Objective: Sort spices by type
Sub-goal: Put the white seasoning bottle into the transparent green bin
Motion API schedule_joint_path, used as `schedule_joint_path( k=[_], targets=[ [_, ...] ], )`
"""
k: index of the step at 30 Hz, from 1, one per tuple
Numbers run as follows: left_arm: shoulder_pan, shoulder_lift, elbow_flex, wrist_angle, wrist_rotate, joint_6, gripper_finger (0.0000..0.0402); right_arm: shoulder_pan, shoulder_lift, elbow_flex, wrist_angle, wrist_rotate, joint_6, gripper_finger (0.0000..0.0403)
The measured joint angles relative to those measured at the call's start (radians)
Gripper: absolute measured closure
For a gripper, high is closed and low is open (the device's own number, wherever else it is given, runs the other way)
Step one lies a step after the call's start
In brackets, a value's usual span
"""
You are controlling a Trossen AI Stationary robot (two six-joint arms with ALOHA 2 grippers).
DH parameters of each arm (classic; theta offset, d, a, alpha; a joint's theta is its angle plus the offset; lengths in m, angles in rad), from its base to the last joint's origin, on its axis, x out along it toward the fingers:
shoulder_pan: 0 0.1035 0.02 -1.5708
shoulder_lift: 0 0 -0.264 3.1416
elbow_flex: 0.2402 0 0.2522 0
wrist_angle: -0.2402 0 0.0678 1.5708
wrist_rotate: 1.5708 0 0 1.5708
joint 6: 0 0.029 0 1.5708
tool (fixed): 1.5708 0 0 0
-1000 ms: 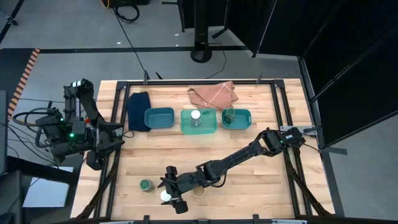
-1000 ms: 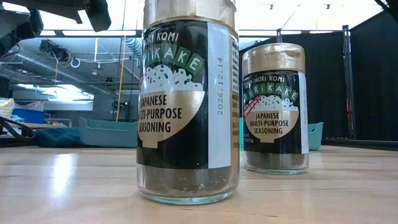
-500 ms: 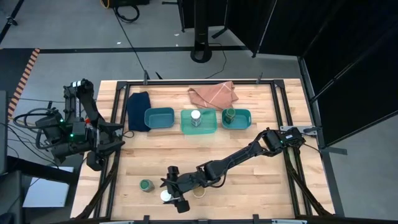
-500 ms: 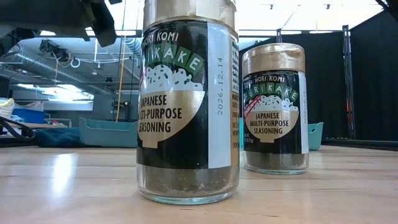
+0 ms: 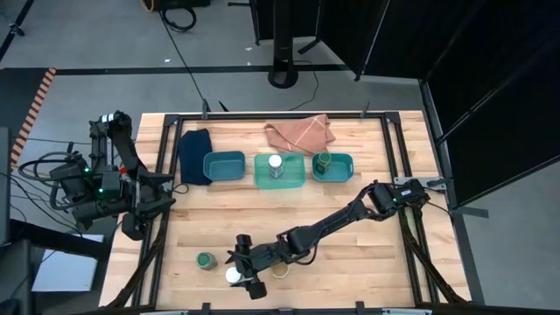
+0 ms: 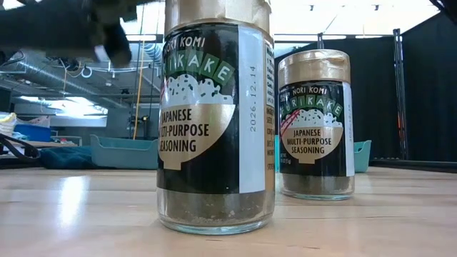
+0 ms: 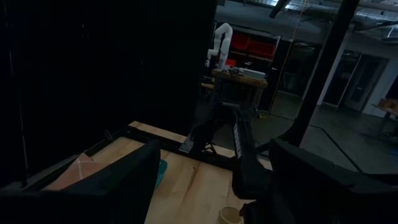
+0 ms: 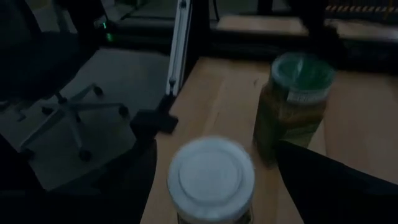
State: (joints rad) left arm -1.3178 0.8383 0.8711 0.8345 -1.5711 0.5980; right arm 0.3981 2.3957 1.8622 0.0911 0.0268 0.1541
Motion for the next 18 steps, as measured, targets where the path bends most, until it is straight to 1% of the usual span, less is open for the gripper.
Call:
schedule_joint_path(
  k=[2, 7, 12, 18],
  targets=[
    [0.000, 0.000, 0.000, 0.000, 0.000, 0.000, 0.0094, 0.000, 0.032, 0.001, 0.063, -0.007, 0.037, 0.0066],
    [0.000, 0.000, 0.000, -0.001, 0.000, 0.000, 0.0094, 0.009, 0.072, 0.000, 0.093, 0.001, 0.120, 0.0066],
    [0.000, 0.000, 0.000, -0.001, 0.000, 0.000, 0.0094, 0.015, 0.072, 0.000, 0.094, 0.005, 0.124, 0.0070],
    [0.000, 0.000, 0.000, -0.002, 0.000, 0.000, 0.0094, 0.014, 0.072, 0.000, 0.095, 0.006, 0.125, 0.0084]
  ],
)
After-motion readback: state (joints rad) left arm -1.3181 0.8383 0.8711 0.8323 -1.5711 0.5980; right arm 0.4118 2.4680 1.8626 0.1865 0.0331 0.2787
